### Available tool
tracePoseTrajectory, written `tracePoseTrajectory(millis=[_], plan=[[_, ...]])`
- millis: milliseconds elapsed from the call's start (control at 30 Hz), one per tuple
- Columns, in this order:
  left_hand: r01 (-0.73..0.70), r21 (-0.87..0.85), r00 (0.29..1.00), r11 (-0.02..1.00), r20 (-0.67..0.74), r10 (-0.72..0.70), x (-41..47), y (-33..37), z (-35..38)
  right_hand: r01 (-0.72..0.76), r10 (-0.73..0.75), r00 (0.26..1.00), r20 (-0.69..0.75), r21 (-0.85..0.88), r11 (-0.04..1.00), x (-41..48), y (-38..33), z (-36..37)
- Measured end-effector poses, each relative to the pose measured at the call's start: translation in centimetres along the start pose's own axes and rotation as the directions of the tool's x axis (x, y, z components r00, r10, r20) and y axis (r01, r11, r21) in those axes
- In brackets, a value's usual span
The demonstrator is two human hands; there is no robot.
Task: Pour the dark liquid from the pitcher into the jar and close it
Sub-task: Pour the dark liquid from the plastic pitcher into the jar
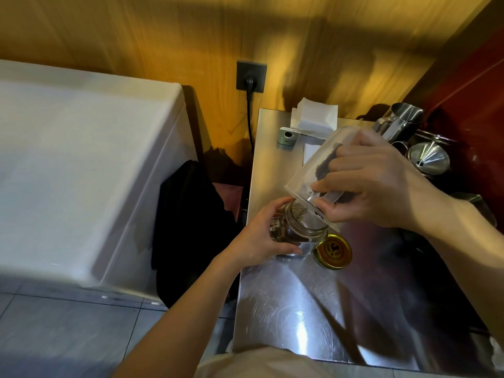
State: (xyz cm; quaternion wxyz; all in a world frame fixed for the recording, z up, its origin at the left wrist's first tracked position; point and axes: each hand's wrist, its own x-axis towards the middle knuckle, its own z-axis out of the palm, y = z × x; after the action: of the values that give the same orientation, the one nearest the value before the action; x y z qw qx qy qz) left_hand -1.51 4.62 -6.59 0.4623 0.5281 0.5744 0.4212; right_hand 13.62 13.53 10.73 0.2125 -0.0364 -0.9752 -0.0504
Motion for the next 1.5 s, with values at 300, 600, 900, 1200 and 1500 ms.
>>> tracePoseTrajectory(millis=[300, 600, 900, 1200, 1500], plan=[[0.032, 0.015, 0.999, 0.999, 0.008, -0.032, -0.02, 0.05, -0.06, 0.038, -0.038, 0.999, -0.019, -0.023, 0.999, 0.16, -0.17, -0.03], [0.024, 0.017, 1.0, 1.0, 0.006, -0.024, -0.02, 0.06, -0.15, 0.047, -0.047, 0.998, -0.03, -0.015, 0.999, 0.14, -0.2, -0.14], [0.035, 0.003, 0.999, 0.999, 0.012, -0.035, 0.08, 0.03, -0.03, 0.046, -0.046, 0.999, -0.016, -0.026, 0.999, 0.14, -0.16, -0.19], [0.036, 0.009, 0.999, 0.999, 0.016, -0.036, 0.24, -0.35, -0.08, 0.07, -0.071, 0.997, -0.025, -0.051, 0.996, 0.1, -0.35, -0.06], [0.033, 0.01, 0.999, 0.999, 0.012, -0.033, 0.24, -0.5, -0.1, 0.089, -0.09, 0.996, -0.022, -0.032, 0.996, 0.17, -0.5, -0.25]])
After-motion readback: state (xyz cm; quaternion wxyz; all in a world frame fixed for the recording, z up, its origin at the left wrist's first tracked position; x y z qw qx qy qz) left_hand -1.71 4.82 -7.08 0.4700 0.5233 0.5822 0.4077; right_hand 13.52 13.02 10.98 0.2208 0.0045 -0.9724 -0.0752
